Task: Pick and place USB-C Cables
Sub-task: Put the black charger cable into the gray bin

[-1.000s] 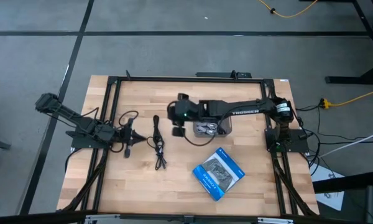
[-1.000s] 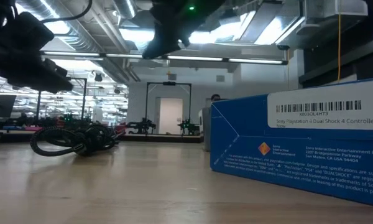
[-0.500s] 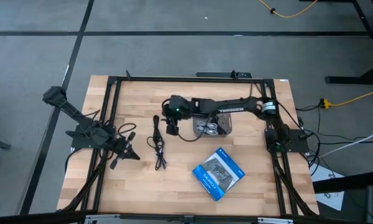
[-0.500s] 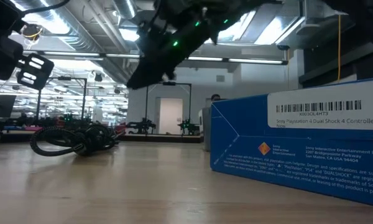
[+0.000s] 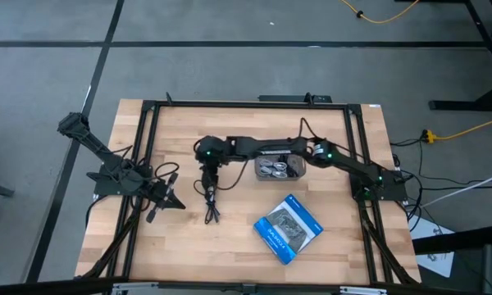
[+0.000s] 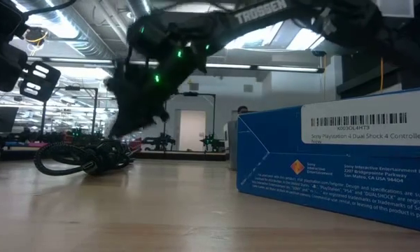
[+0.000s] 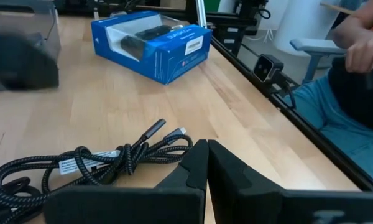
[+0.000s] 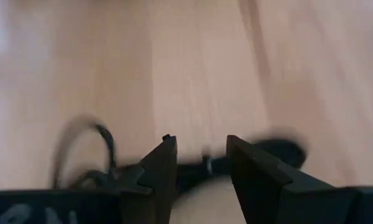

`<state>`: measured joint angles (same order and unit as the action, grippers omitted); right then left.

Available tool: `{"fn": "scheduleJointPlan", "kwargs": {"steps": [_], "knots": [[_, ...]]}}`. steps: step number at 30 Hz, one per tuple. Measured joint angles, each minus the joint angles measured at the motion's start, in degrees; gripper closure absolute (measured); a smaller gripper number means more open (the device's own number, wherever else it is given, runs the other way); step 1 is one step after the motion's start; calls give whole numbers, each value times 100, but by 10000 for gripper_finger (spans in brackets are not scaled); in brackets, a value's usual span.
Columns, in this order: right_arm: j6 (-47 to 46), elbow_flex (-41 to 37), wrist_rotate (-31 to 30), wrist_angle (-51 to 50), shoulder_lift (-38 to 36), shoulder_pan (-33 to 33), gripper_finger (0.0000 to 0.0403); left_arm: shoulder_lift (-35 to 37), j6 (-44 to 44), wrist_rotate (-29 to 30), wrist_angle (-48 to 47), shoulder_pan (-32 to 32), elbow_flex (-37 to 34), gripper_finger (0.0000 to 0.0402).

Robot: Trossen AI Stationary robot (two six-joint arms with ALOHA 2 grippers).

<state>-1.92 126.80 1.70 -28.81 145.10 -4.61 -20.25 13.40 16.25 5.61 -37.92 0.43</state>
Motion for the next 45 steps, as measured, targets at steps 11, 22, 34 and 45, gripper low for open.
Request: {"fn": "scheduleJointPlan", "kwargs": {"steps": [11,22,34,45], "knots": [[-249,27,-374,-1123,210,86,258,-4,14,124,-99,3,0,401],[-372,814,-1318,-2526,250,-25,258,-4,149,129,-121,1,0,401],[-196,764,34,-471,289,180,258,-4,154,144,-232,1,0,401],[-209,773,-30,-1003,597,270,274,-4,157,229,-232,2,0,401]]}}
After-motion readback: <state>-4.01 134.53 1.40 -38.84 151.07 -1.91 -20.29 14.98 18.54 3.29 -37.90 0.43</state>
